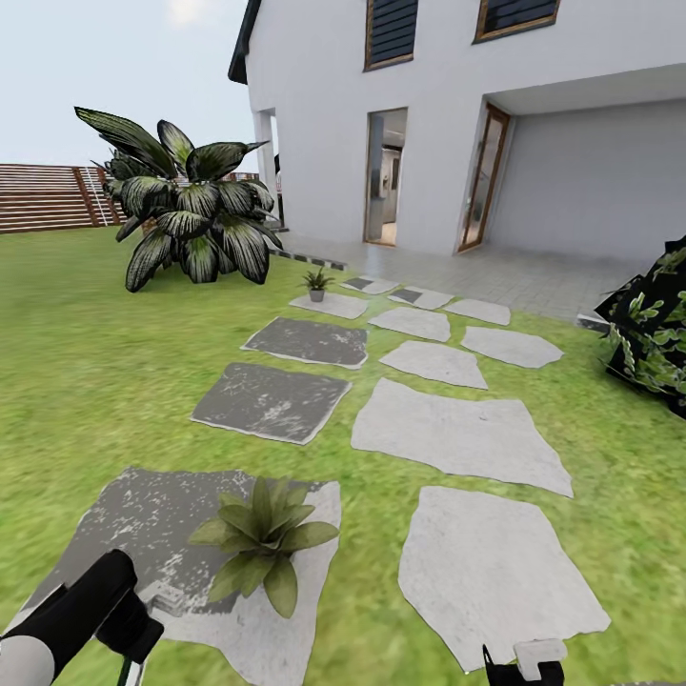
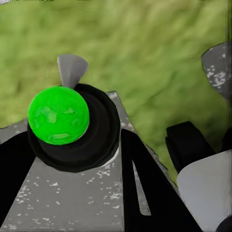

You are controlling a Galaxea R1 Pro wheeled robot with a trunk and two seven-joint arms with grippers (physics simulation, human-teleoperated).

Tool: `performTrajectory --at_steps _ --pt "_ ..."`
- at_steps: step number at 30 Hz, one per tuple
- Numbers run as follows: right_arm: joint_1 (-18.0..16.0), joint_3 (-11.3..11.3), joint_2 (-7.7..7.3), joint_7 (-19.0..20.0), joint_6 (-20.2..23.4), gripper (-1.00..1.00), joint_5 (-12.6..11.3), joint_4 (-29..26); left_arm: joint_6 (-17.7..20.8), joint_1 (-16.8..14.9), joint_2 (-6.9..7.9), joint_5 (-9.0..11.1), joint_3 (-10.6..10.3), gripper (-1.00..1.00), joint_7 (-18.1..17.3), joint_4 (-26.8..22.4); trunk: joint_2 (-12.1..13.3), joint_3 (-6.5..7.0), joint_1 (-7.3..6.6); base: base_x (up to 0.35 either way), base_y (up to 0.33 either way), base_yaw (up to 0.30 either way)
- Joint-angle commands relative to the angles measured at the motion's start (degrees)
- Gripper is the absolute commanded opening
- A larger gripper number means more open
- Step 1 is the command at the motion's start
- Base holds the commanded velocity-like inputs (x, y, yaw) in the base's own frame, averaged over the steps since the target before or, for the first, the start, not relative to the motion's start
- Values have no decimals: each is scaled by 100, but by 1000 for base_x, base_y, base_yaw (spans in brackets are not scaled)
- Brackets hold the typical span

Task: Pick up the pesticide atomizer in the garden and spray insectifuge to fully cover both potted plants in the garden.

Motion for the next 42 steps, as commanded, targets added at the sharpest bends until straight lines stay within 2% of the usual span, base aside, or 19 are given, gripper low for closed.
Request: performTrajectory --at_steps 1,2,3,4,8,12,14,18,22,29,32,34,37,40,42 --pt "-5 -22 -3 -43 -16 100 61 10 -24 -4 -16 -80 -38 -100 -179 1 -3 -5 -1 0 0 0" --pt "-5 -23 -2 -43 -18 100 61 10 -32 -9 -30 -87 -79 -100 -266 1 -3 -5 -1 0 0 0" --pt "-5 -20 -2 -43 -17 100 61 10 -34 -38 -54 -100 -380 -100 -476 -40 -3 -5 -1 0 0 0" --pt "-5 -19 1 -43 -17 100 61 10 -34 -54 -61 -100 -469 -100 -557 -57 -3 -5 -1 0 0 0" --pt "-5 -19 0 -43 -11 100 62 10 -22 -89 -89 -140 -565 -100 -663 -66 -3 -5 -1 0 0 0" --pt "-5 -19 0 -43 -13 100 61 10 -34 -70 -39 -190 -574 -100 -657 -7 -3 -5 -1 0 0 0" --pt "-5 -20 2 -45 -17 100 61 10 -42 -46 5 -422 -566 -100 -650 13 -3 -5 -1 0 0 0" --pt "-5 -25 -2 -51 -19 100 61 7 -45 -27 -16 -595 -527 -100 -647 12 -3 -5 -1 130 0 0" --pt "-5 -22 -5 -52 -20 100 61 9 -42 -23 -32 -610 -535 -100 -645 11 -3 -5 -1 278 0 0" --pt "-5 -27 -3 -52 -20 100 61 7 -33 -68 -44 -613 -525 -100 -636 -63 -3 -5 -1 36 0 0" --pt "-5 -27 -4 -52 -20 100 61 3 -46 -82 19 -613 -498 -100 -644 -50 -3 -5 -1 0 0 0" --pt "-5 -26 -5 -52 -20 100 61 1 -57 -83 208 -611 -487 -100 -653 -10 -3 -5 -1 0 0 0" --pt "-5 -27 -5 -52 -20 100 61 2 -61 -84 347 -604 -483 -100 -655 -1 -3 -5 -1 0 0 0" --pt "-5 -27 -5 -52 -20 100 61 1 -68 -56 348 -588 -481 -100 -658 -15 -3 -5 -1 0 0 0" --pt "-5 -27 -5 -52 -20 100 61 1 -65 -43 263 -570 -492 -100 -656 -30 -3 -5 -1 0 0 0"
